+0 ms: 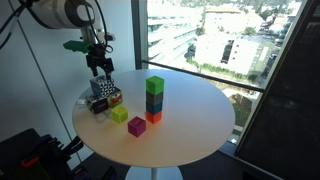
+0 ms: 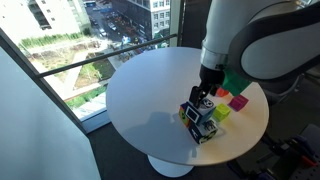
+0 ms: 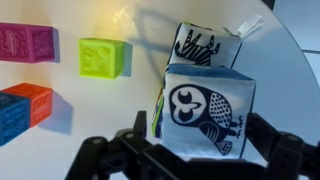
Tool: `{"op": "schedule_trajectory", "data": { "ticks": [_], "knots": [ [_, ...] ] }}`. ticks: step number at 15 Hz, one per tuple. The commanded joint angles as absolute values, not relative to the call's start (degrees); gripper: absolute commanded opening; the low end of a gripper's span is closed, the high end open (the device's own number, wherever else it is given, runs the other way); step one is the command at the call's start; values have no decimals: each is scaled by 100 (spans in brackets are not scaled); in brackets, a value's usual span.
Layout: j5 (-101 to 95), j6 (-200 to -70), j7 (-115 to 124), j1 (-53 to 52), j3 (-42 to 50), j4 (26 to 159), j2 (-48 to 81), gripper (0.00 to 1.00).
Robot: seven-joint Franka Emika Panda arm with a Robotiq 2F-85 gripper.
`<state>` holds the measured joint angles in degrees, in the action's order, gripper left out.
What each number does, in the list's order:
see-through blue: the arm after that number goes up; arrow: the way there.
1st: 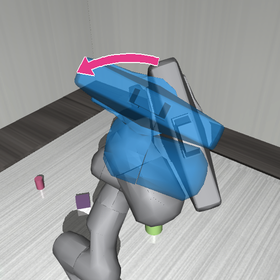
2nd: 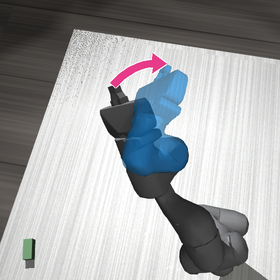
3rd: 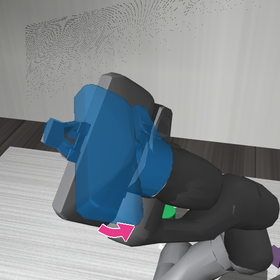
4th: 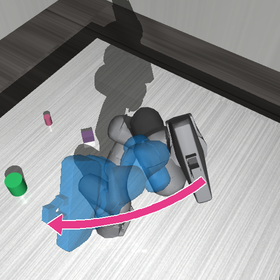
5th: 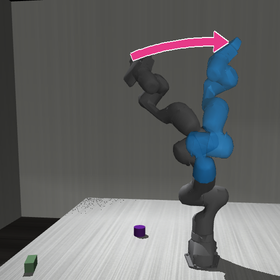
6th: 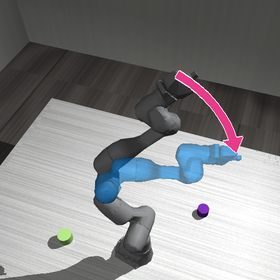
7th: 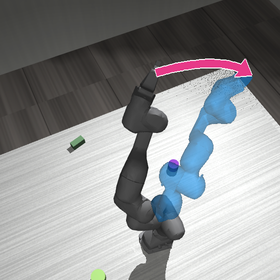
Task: Pick up the block with the number four on it and put it on the green block
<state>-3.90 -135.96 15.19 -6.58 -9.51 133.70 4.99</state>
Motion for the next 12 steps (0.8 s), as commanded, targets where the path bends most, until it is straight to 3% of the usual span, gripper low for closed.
{"op": "schedule_trajectory", "data": {
  "ticks": [1,12],
  "knots": [
    [-432,-13688,1764,-777,-865,13332,566,100],
    [-520,-13807,1989,-876,-821,13361,675,100]
  ]
}}
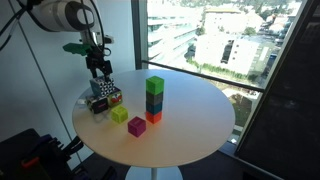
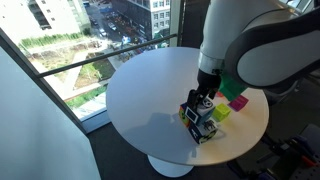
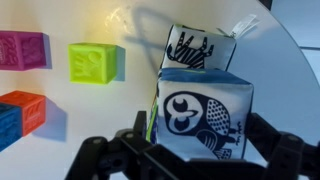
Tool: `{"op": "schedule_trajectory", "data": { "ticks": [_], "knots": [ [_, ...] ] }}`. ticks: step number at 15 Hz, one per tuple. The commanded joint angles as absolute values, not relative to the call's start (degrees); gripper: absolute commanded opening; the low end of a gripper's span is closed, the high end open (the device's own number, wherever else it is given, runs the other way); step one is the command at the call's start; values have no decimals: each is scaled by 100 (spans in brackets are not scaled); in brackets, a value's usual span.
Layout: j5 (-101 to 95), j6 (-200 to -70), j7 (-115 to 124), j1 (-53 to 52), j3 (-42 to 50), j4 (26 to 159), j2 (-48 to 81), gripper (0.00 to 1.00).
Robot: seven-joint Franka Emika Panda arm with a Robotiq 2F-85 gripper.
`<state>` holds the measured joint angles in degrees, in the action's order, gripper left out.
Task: Pick up the block with the number four on it and put it on the green block
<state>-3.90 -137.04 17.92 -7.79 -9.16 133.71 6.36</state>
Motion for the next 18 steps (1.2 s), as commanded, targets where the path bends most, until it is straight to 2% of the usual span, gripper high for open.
{"op": "schedule_trajectory", "data": {
  "ticks": [1,8,9,10,13,18],
  "knots": [
    [-538,-13833,2008,-882,-815,13369,687,100],
    [-621,-13867,2138,-909,-756,13390,746,100],
    [-630,-13854,2154,-910,-745,13385,748,75],
    [-636,-13850,2163,-909,-736,13382,745,73],
    [-654,-13792,2247,-905,-711,13347,710,49],
    [-722,-13541,2504,-898,-665,13221,562,16]
  ]
}}
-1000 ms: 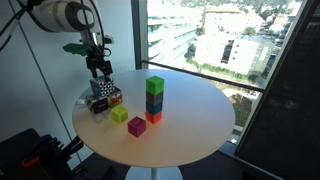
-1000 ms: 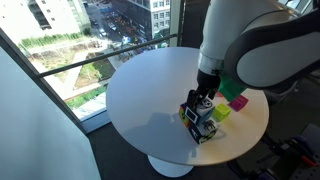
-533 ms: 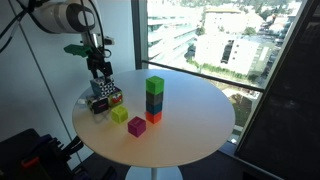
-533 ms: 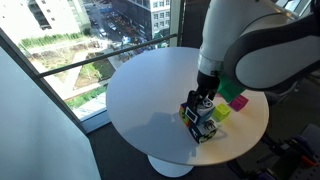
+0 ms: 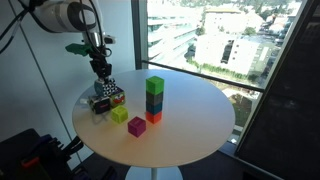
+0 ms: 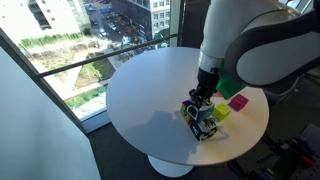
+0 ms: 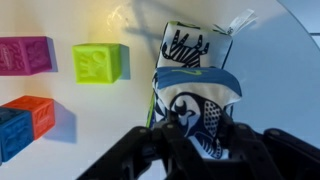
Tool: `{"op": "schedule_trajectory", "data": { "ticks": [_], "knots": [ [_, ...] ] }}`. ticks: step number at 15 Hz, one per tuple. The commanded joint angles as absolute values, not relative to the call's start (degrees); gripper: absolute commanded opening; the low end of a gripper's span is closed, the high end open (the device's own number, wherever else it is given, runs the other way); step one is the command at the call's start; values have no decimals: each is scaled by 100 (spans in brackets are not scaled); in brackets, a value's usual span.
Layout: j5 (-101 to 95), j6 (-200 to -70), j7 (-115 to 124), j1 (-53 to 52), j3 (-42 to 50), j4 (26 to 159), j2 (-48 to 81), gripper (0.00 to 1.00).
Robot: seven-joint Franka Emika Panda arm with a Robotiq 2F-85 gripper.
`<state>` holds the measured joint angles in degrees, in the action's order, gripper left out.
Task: Pick up the block with the number four on it and put it on the green block
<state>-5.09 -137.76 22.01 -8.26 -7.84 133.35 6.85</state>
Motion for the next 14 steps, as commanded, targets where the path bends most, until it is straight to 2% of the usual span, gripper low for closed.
{"op": "schedule_trajectory", "data": {
  "ticks": [1,2,4,6,14],
  "knots": [
    [-719,-13487,2530,-891,-654,13193,528,9],
    [-739,-13387,2580,-883,-635,13144,484,5],
    [-783,-13189,2635,-861,-603,13033,406,8],
    [-842,-12977,2728,-839,-575,12899,330,4],
    [-819,-11973,2870,-645,-436,12290,130,6]
  ]
}}
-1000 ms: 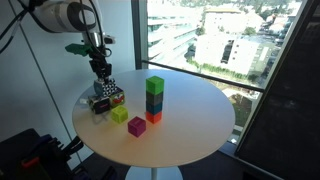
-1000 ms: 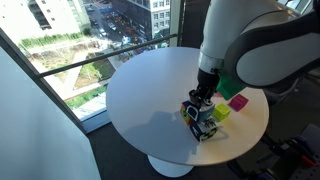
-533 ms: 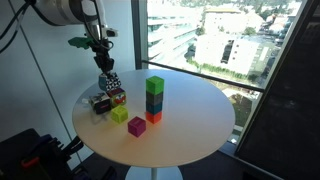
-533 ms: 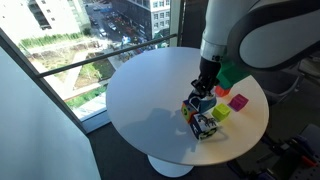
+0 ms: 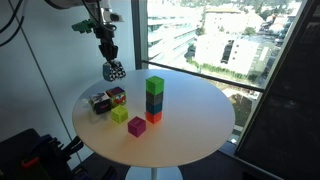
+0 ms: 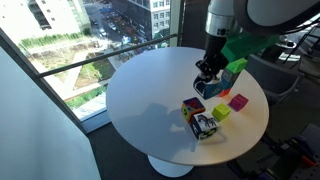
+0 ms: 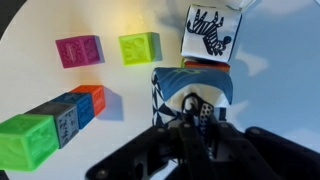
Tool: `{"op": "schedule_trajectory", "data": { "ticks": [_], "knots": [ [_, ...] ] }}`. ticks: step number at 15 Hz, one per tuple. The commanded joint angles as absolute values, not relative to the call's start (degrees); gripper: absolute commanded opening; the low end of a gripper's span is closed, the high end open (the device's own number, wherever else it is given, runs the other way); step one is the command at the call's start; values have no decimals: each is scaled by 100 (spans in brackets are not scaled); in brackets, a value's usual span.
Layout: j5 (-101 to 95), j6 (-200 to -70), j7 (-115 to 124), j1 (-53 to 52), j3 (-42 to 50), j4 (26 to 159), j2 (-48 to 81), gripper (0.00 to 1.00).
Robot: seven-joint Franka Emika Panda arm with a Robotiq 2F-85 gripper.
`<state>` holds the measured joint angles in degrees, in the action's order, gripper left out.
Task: Pick up the block with the number four on it and put it on the green block
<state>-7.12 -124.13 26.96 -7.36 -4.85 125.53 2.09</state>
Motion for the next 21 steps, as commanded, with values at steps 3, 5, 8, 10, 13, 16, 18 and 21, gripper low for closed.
{"op": "schedule_trajectory", "data": {
  "ticks": [3,5,8,10,13,16,18,21],
  "knots": [
    [-734,-11622,2864,-522,-345,12055,64,5],
    [-706,-11462,2875,-437,-288,11917,35,5],
    [-637,-11409,2820,-313,-198,11751,18,5],
    [-606,-11396,2815,-244,-148,11662,37,5],
    [-557,-11394,2800,-154,-72,11583,39,6],
    [-427,-11410,2733,-56,18,11536,32,6],
    [-311,-11385,2662,5,83,11503,44,6],
    [-142,-11315,2529,94,159,11461,62,6]
  ]
}}
